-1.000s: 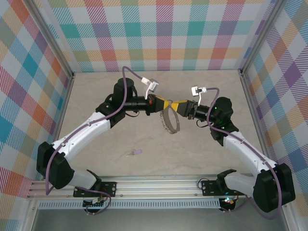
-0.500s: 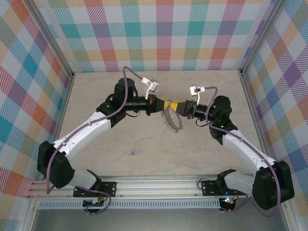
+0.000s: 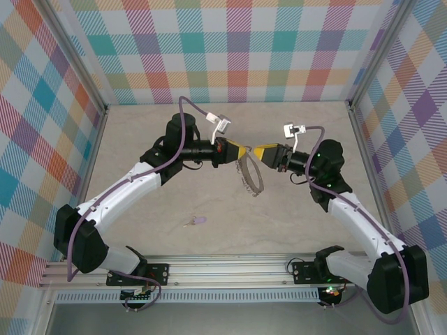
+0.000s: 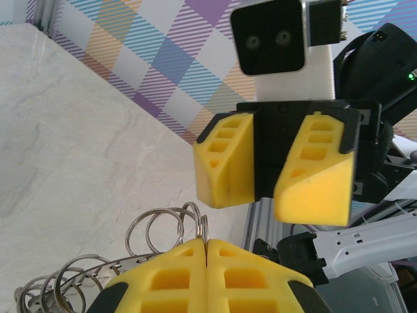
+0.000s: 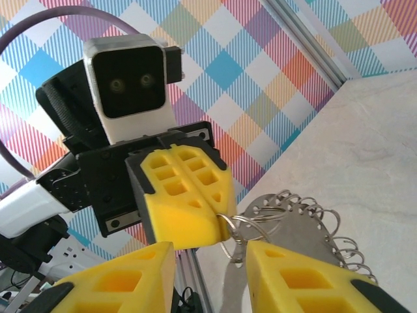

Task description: Put the keys on the keyring

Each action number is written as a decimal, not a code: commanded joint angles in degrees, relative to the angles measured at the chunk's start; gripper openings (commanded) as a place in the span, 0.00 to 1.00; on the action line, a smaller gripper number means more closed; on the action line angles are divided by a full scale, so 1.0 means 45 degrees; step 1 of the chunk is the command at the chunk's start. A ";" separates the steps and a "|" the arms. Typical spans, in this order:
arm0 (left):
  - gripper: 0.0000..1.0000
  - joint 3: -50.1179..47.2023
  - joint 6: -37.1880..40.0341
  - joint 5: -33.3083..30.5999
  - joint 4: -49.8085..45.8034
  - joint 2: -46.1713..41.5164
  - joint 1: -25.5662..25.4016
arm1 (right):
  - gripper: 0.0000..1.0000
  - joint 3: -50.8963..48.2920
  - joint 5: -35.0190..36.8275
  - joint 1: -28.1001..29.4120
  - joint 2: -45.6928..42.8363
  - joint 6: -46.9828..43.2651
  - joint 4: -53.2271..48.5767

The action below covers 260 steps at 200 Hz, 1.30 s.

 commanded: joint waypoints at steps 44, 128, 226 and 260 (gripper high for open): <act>0.00 0.0539 -0.0066 0.0467 0.0606 -0.0086 -0.0166 | 0.34 0.0157 -0.0447 0.0217 0.0758 0.0643 0.1540; 0.00 0.0514 -0.0098 0.0458 0.0690 -0.0061 -0.0166 | 0.23 0.0417 -0.0648 0.0487 0.1056 0.0623 0.1658; 0.00 0.0457 -0.0202 0.0556 0.0844 0.0094 -0.0166 | 0.05 0.0553 -0.0612 0.0634 0.1104 0.0604 0.1694; 0.00 0.0429 -0.0199 0.0592 0.0843 0.0122 -0.0175 | 0.00 0.0554 -0.0534 0.0654 0.1069 0.0604 0.1706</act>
